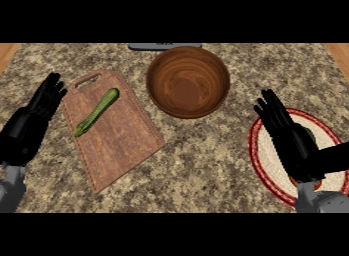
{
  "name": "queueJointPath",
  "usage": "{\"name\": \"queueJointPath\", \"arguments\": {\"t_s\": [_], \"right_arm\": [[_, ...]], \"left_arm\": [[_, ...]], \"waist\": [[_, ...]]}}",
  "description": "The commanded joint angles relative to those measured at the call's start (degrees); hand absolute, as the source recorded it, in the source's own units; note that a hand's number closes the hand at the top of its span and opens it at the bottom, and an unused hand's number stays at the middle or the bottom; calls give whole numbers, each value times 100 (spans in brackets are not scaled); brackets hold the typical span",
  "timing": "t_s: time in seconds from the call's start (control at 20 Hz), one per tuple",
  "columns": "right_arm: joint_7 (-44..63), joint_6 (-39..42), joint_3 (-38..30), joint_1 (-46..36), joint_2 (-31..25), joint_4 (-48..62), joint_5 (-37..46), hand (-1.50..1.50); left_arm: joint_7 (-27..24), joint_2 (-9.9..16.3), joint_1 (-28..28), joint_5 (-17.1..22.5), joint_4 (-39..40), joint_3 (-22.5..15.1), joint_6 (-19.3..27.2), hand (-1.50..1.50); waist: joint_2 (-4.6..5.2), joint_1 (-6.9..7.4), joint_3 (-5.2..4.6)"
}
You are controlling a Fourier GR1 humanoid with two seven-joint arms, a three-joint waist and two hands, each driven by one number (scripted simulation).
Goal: Pick the tomato from the placemat and place it in the bowl
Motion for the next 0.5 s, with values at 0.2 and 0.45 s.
{"name": "queueJointPath", "arguments": {"t_s": [0.2,0.45], "right_arm": [[-1058,173,783,-306,98,-1055,1175,-150],[-1639,-2038,-104,108,-330,-793,3366,-150]], "left_arm": [[-301,-33,-398,-57,259,891,538,0],[-347,-96,60,53,179,994,625,0]], "waist": [[59,-55,37],[-27,-279,25]]}}
